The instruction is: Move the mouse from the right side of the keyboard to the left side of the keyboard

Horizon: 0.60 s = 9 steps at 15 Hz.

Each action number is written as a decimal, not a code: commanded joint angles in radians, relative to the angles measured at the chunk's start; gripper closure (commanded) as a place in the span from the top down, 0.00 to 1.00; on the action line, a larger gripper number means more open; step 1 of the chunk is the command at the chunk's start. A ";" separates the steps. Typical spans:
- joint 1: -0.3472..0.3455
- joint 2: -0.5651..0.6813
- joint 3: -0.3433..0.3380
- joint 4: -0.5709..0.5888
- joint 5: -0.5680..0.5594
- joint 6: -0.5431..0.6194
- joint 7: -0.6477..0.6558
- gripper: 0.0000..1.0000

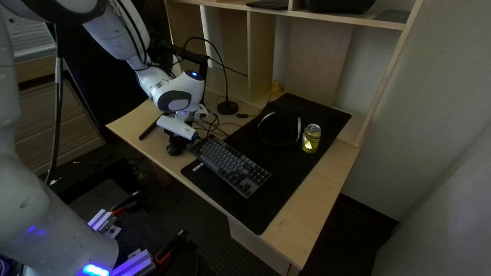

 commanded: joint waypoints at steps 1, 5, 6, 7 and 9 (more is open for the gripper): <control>-0.025 0.026 0.032 0.006 -0.070 0.054 0.074 0.46; -0.045 0.033 0.057 0.010 -0.109 0.057 0.087 1.00; -0.052 0.036 0.065 0.010 -0.109 0.073 0.080 1.00; -0.064 0.041 0.080 0.011 -0.099 0.090 0.066 1.00; -0.098 0.055 0.122 0.015 -0.071 0.140 0.031 1.00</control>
